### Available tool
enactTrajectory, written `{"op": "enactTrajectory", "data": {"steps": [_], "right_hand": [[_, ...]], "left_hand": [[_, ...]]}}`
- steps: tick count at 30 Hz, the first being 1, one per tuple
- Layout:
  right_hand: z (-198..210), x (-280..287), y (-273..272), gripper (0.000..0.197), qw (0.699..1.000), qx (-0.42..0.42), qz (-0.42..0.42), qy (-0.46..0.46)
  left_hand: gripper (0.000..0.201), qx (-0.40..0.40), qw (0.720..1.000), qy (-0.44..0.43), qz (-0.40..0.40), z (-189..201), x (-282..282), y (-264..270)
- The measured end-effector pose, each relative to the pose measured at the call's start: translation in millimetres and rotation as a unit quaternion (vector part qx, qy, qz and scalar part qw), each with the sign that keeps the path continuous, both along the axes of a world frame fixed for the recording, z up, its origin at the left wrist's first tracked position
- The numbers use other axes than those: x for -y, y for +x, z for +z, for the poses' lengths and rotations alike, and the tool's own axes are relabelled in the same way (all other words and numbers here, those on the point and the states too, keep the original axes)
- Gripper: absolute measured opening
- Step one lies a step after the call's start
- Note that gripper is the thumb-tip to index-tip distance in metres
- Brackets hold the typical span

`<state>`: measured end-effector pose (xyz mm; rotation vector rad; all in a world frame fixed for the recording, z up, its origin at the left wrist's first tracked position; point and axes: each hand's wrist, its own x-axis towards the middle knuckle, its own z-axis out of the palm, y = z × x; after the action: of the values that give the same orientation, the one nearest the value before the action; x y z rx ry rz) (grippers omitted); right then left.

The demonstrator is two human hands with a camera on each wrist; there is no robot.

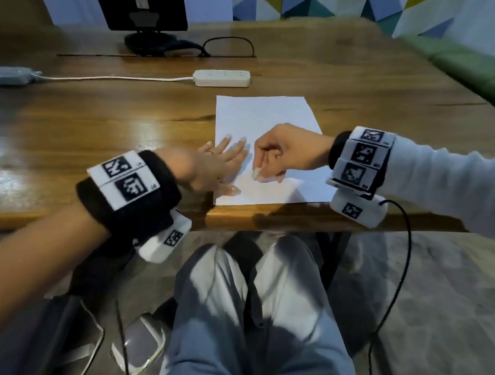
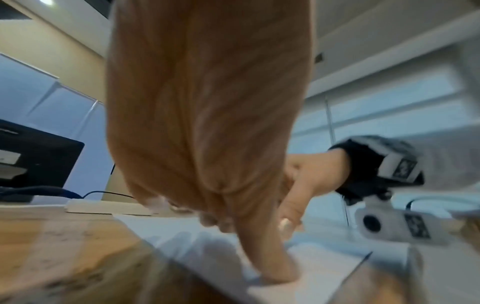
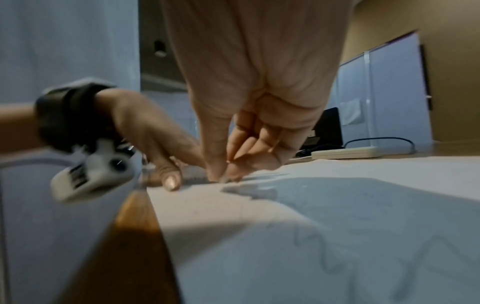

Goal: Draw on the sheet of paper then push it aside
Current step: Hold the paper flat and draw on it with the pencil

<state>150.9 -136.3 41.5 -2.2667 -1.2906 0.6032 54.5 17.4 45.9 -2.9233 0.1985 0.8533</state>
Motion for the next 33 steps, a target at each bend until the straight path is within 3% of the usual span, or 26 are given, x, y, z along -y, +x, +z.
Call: {"op": "enactTrajectory", "data": {"steps": [3,8,16,19,26,33], "right_hand": [[-3.0,-7.6,-3.8,0.008,0.999,0.046,0.023,-0.013],[1.5,-7.6,-9.3,0.008,0.993,0.008,0.092,-0.073],[-6.7,-7.8,-13.4,0.010,0.994,0.087,0.066,-0.024],[-6.6,-10.6,-16.6,0.010,0.993,0.099,0.059,-0.026],[-7.3,-9.6,-22.3,0.011,0.996,0.066,0.061,-0.024],[-10.0,-10.8,-29.5,0.014,0.996,0.032,0.087,0.002]], "left_hand": [[0.083,-0.077,0.996,-0.009,-0.037,-2.6,1.0,17.0],[0.084,-0.098,0.995,-0.023,-0.016,-4.3,-2.0,26.0],[0.108,-0.138,0.989,-0.038,-0.030,-4.1,-12.0,32.0],[0.098,-0.128,0.990,-0.057,-0.015,-7.4,-14.0,32.2],[0.100,-0.149,0.985,-0.080,-0.009,-1.8,-8.8,29.2],[0.077,-0.137,0.986,-0.098,0.003,-3.6,-9.1,30.5]]}}
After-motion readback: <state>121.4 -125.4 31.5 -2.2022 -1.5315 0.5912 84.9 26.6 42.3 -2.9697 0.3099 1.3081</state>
